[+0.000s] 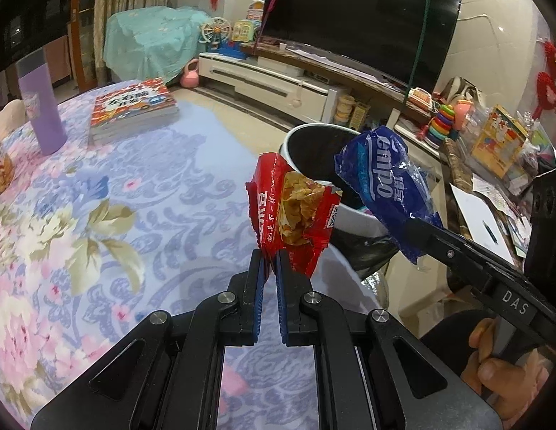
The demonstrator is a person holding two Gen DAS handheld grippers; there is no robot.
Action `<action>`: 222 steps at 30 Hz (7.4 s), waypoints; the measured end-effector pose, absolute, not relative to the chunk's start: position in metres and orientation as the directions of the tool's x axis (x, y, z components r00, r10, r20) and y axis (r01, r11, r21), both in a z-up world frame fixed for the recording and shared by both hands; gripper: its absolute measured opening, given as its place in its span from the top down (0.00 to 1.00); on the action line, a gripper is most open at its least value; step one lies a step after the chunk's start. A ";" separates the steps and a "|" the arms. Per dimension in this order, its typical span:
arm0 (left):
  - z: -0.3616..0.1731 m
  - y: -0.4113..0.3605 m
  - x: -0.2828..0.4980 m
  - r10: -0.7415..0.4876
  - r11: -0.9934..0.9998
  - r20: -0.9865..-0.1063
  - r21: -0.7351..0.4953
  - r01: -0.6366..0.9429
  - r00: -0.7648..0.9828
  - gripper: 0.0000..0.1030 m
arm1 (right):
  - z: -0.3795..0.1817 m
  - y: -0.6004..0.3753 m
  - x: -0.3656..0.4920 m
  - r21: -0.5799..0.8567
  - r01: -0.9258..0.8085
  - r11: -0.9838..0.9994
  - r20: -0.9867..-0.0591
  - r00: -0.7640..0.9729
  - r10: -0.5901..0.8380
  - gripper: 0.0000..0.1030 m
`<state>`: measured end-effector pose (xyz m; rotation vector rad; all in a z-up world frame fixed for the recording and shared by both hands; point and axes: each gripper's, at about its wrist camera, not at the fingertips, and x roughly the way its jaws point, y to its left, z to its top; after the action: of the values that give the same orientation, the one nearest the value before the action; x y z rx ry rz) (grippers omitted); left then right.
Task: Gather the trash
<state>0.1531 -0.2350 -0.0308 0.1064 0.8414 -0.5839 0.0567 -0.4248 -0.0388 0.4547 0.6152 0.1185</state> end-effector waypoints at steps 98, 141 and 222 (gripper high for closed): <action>-0.041 -0.371 0.231 -0.424 0.773 -0.797 -0.071 0.631 0.430 0.60 | -0.045 -0.519 0.134 0.374 0.168 0.912 -0.666 0.733 0.138 0.60; 0.010 -0.135 0.023 -0.349 0.936 -0.371 -0.096 0.338 0.861 0.00 | 0.031 -0.360 -0.055 0.170 0.235 0.957 -0.306 0.936 -0.175 0.00; -0.010 -0.138 -0.011 -0.261 0.959 -0.307 0.030 0.283 0.915 0.00 | -0.001 -0.339 -0.086 0.121 0.267 0.956 -0.231 0.944 -0.234 0.00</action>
<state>-0.0106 -0.1376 -0.0098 0.0745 0.3057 -0.2804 -0.0862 -0.3386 -0.0008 0.1520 0.2171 -0.2560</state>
